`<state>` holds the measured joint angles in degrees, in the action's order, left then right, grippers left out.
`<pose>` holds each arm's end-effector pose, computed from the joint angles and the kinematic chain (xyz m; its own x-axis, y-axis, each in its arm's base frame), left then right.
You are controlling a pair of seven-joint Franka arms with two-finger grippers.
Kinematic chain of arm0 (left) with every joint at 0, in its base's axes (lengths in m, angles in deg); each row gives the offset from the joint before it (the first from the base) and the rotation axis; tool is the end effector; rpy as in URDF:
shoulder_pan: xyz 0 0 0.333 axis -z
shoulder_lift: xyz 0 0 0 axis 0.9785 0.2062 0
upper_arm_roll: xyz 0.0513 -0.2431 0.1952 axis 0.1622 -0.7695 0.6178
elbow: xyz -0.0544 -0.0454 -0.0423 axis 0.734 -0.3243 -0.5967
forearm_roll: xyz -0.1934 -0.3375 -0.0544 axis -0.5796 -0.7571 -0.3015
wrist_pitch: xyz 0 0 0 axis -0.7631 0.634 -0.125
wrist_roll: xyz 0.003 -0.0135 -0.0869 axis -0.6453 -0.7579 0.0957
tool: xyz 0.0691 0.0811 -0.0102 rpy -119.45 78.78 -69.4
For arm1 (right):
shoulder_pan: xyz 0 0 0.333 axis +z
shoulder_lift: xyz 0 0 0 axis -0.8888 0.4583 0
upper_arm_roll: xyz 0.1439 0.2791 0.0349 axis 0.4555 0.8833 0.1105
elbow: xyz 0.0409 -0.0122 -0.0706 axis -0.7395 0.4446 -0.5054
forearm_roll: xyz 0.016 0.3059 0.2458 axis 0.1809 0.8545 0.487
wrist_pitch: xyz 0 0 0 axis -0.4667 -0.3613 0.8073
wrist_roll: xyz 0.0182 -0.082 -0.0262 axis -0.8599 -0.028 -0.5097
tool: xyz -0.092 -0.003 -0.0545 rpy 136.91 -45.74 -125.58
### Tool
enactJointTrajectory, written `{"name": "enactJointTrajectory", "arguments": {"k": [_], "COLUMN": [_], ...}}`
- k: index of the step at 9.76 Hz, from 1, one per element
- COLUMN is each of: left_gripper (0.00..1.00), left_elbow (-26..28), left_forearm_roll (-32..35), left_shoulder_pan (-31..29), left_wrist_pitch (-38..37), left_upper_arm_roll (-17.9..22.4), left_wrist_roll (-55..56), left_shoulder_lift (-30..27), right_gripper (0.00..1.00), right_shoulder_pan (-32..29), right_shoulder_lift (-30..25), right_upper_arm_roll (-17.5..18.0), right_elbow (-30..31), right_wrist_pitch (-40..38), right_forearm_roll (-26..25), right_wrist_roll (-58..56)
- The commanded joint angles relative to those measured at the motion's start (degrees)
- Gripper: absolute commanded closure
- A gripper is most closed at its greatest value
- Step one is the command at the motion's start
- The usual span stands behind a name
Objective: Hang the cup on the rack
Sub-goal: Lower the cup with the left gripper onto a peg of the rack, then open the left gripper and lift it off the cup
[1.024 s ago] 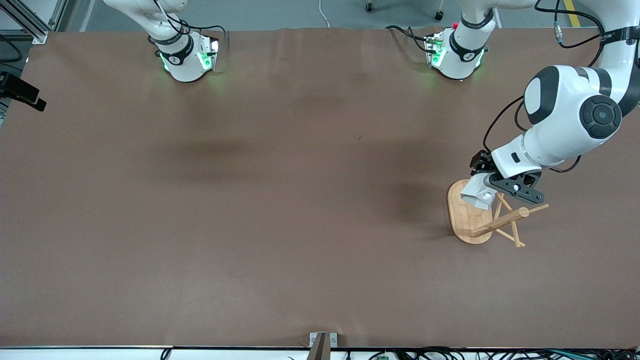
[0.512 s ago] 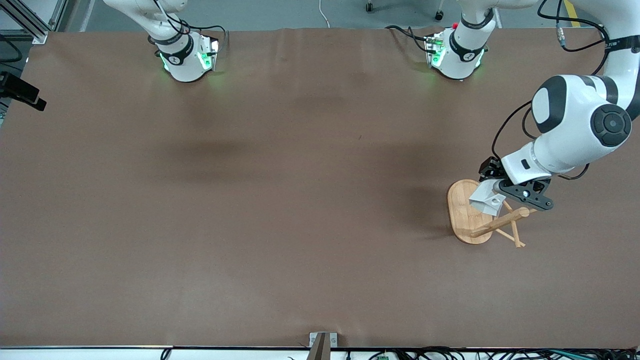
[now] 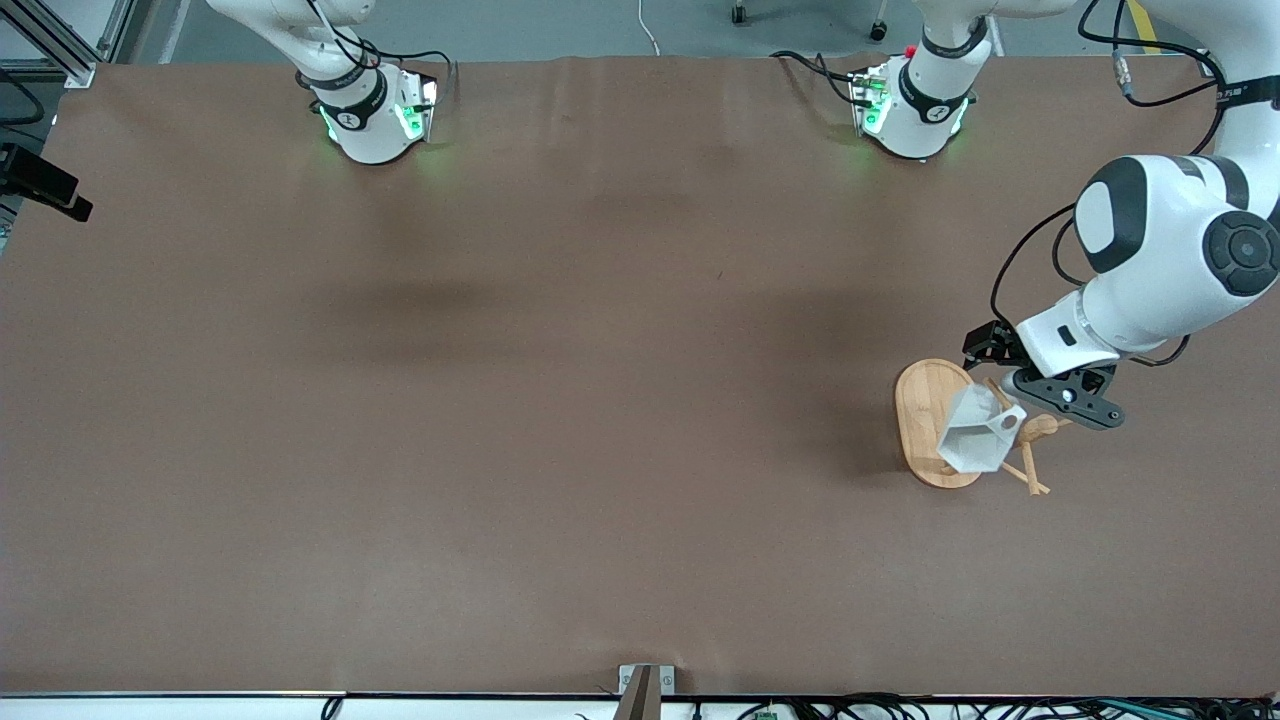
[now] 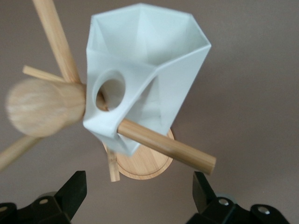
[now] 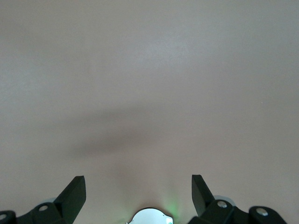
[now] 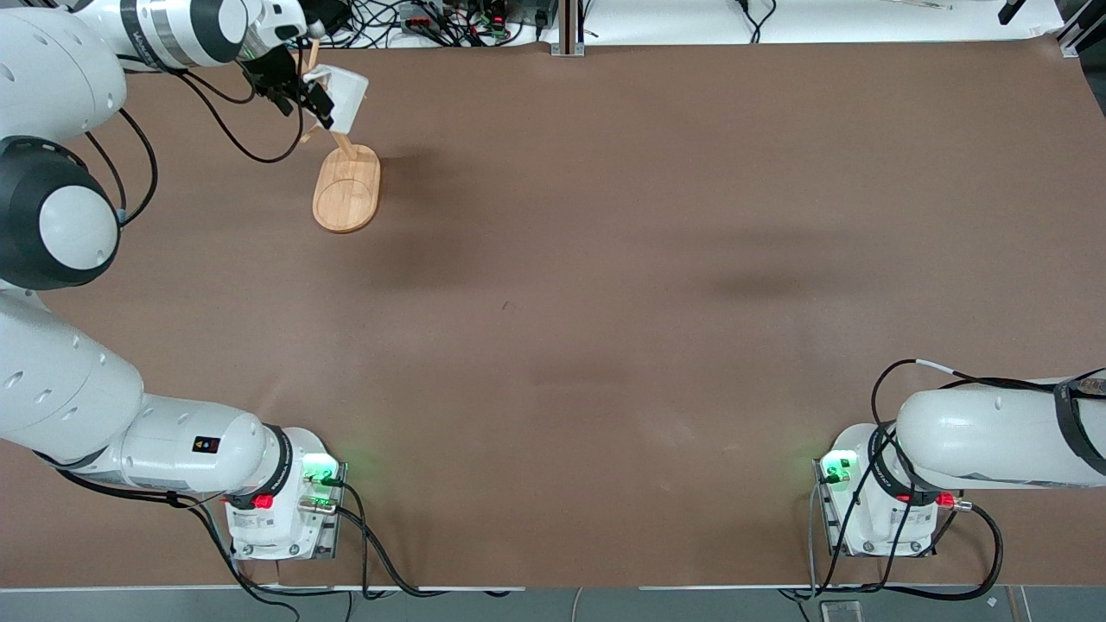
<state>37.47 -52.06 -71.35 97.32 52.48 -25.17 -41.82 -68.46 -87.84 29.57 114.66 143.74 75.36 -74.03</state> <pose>0.5980 -0.0438 0.4041 0.9179 -0.3948 0.0389 -0.3966 -0.9154 0.0682 0.5069 -0.0640 0.6664 0.9831 -0.1666 -0.0756 -0.1646 -0.9858 0.0320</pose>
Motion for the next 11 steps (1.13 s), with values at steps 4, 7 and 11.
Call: {"name": "enactJointTrajectory", "arguments": {"k": [4, 7, 11], "left_gripper": [0.0, 0.0, 0.0], "left_elbow": [-9.75, -11.0, -19.87], "left_forearm_roll": [-0.64, 0.24, 6.31], "left_shoulder_pan": [2.47, 4.86, 4.34], "left_wrist_pitch": [-16.1, -21.12, -33.5], "left_upper_arm_roll": [0.13, 0.13, -0.49], "left_wrist_roll": [13.58, 21.01, 21.52], "left_shoulder_lift": [-5.36, -12.38, -13.89], "right_gripper": [0.0, 0.0, 0.0], "right_shoulder_pan": [0.47, 0.55, 0.64], "right_shoulder_lift": [0.23, 0.23, 0.14], "right_upper_arm_roll": [-0.41, -0.41, -0.41], "right_elbow": [-0.65, -0.74, -0.83], "right_wrist_pitch": [-0.84, -0.41, -0.23], "right_forearm_roll": [-0.73, -0.73, -0.47], "right_wrist_roll": [0.33, -1.15, -2.57]}}
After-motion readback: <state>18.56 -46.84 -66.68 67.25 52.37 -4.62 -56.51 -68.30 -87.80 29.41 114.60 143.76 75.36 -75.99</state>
